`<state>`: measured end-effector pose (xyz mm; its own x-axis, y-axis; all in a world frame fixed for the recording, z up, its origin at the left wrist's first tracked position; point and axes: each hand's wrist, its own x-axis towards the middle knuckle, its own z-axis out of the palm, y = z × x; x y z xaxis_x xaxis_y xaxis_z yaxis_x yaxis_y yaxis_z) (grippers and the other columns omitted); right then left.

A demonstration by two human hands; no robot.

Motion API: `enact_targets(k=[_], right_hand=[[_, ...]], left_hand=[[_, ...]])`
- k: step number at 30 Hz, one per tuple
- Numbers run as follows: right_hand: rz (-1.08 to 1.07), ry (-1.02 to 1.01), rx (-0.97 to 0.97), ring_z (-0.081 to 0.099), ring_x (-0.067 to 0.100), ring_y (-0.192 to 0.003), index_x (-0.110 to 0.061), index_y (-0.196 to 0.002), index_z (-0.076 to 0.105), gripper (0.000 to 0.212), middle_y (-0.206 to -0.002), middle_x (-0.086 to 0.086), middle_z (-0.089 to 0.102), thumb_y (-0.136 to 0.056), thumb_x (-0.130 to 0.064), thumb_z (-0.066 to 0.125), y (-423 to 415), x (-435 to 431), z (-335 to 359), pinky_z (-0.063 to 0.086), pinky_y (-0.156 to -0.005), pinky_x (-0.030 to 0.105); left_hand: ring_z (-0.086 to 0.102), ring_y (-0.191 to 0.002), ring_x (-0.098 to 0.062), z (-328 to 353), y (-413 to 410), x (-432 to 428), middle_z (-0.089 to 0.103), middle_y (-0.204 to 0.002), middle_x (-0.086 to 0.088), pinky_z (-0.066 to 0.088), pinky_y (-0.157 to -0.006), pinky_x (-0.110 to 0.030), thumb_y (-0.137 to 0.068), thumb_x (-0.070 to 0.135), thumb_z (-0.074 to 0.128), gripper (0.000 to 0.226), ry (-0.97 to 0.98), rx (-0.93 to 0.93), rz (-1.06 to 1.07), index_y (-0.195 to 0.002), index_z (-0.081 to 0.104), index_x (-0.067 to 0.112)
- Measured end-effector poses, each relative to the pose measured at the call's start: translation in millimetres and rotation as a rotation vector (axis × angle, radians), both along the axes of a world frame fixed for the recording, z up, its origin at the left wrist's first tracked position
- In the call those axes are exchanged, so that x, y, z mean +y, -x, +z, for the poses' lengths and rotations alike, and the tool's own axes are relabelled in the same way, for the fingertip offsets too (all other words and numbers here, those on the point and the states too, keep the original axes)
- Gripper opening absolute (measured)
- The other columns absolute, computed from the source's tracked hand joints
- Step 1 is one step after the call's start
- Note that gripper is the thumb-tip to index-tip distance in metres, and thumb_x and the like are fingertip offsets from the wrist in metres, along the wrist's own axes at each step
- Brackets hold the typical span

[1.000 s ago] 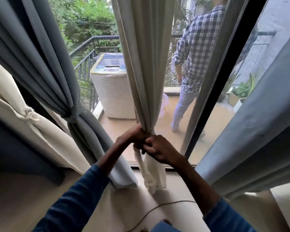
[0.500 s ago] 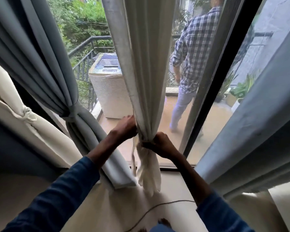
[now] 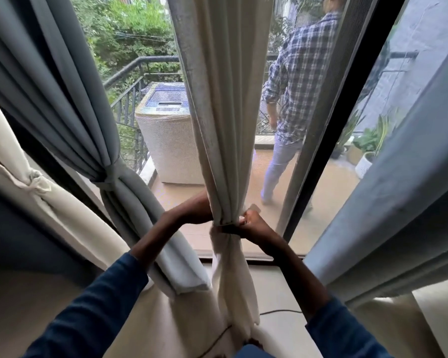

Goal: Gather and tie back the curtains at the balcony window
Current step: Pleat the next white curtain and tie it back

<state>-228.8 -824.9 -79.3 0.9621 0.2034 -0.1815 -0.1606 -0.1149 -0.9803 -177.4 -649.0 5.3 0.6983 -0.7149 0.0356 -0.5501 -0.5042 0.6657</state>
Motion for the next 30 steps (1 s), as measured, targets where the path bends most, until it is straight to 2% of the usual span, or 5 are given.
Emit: enact_targets(k=[7,10,16,22,30], right_hand=[[-0.067,-0.066,0.114,0.047,0.022,-0.077,0.012,-0.103,0.066,0.069,-0.075,0.01,0.054,-0.067,-0.04,0.094,-6,2,-5,0.035,-0.067,0.038],[-0.117,-0.154,0.144,0.067,0.03,-0.094,-0.011,-0.106,0.07,0.052,-0.1,0.022,0.072,-0.066,-0.032,0.095,-8,0,-2,0.051,-0.08,0.047],[-0.052,-0.422,0.161,0.068,0.037,-0.112,0.001,-0.122,0.054,0.039,-0.12,0.027,0.069,-0.088,0.002,0.073,-8,-5,4,0.056,-0.091,0.051],[-0.258,-0.839,0.207,0.06,0.032,-0.126,-0.012,-0.12,0.065,0.026,-0.142,0.017,0.059,-0.1,-0.025,0.056,-17,-33,9,0.055,-0.099,0.048],[-0.696,-0.548,0.044,0.061,0.003,-0.09,-0.017,-0.104,0.076,0.011,-0.109,-0.006,0.074,-0.095,-0.016,0.069,7,-62,-6,0.048,-0.065,0.018]], left_hand=[[0.064,-0.093,-0.002,-29,-12,17,0.072,-0.096,0.011,0.054,-0.088,-0.03,-0.084,0.014,0.05,0.028,0.2,0.587,0.07,-0.099,0.073,0.019],[0.064,-0.083,-0.004,-41,-11,16,0.07,-0.083,0.007,0.048,-0.085,-0.025,-0.074,0.029,0.059,0.02,0.32,0.742,0.18,-0.079,0.077,0.022],[0.06,-0.092,-0.012,-66,-4,1,0.068,-0.097,-0.003,0.052,-0.086,-0.046,-0.092,0.028,0.057,0.033,0.305,0.313,0.248,-0.099,0.07,-0.001],[0.067,-0.103,-0.033,-74,-25,7,0.073,-0.105,-0.018,0.053,-0.091,-0.054,-0.081,0.028,0.054,0.036,0.264,0.29,0.384,-0.101,0.072,0.005],[0.068,-0.086,-0.03,-66,-33,1,0.074,-0.088,-0.01,0.044,-0.066,-0.034,-0.073,0.044,0.056,0.04,0.083,0.156,0.658,-0.086,0.074,0.011]])
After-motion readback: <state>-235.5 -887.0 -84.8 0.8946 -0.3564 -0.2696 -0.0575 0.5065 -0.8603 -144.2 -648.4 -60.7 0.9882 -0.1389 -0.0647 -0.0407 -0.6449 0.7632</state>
